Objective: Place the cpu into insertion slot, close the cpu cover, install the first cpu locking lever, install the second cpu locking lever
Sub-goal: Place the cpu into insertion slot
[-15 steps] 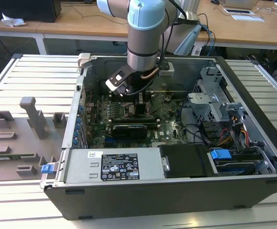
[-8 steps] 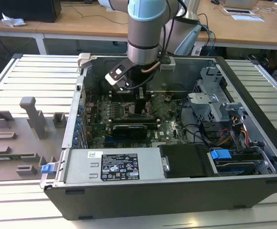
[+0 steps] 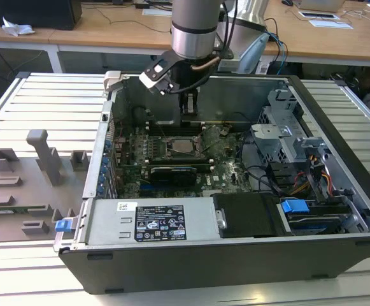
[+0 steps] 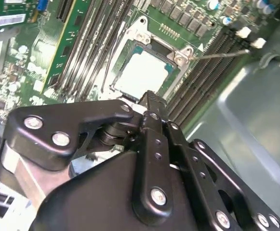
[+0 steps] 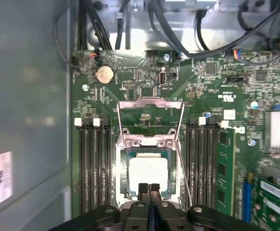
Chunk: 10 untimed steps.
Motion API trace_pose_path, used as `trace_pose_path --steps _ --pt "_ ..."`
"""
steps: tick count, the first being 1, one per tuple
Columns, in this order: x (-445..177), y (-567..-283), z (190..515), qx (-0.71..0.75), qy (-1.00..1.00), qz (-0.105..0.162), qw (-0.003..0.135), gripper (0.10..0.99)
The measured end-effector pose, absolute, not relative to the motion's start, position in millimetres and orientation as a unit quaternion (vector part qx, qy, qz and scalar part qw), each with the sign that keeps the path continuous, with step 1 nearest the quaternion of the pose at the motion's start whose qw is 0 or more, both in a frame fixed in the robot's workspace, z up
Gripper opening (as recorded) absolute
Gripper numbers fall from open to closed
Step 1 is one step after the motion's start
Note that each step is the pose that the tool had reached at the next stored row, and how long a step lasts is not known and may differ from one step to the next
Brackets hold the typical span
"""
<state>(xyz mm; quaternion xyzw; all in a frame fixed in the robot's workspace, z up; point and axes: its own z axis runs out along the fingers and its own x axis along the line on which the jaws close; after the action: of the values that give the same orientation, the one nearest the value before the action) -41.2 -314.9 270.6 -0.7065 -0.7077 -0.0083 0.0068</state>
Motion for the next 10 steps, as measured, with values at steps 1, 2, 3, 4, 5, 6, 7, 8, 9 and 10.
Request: trace_pose_path --steps 1,2,3,4,5,6,7,8,9,10 --pt "-41 -315 274 -0.706 -0.708 -0.008 0.007 0.106" --pt "-41 -315 278 -0.706 -0.708 -0.008 0.007 0.106" --pt "-41 -315 285 -0.706 -0.708 -0.008 0.007 0.106" --pt "-41 -315 289 -0.707 -0.708 -0.008 0.007 0.106" --pt "-41 -315 292 -0.706 -0.708 -0.008 0.007 0.106" --pt "-41 -315 295 -0.706 -0.708 -0.008 0.007 0.106" --pt "-41 -315 298 -0.707 -0.708 -0.008 0.007 0.106" --pt "-41 -315 299 -0.706 -0.708 -0.008 0.007 0.106" --pt "-41 -315 299 -0.706 -0.708 -0.008 0.007 0.106" --pt "-41 -315 299 -0.706 -0.708 -0.008 0.007 0.106"
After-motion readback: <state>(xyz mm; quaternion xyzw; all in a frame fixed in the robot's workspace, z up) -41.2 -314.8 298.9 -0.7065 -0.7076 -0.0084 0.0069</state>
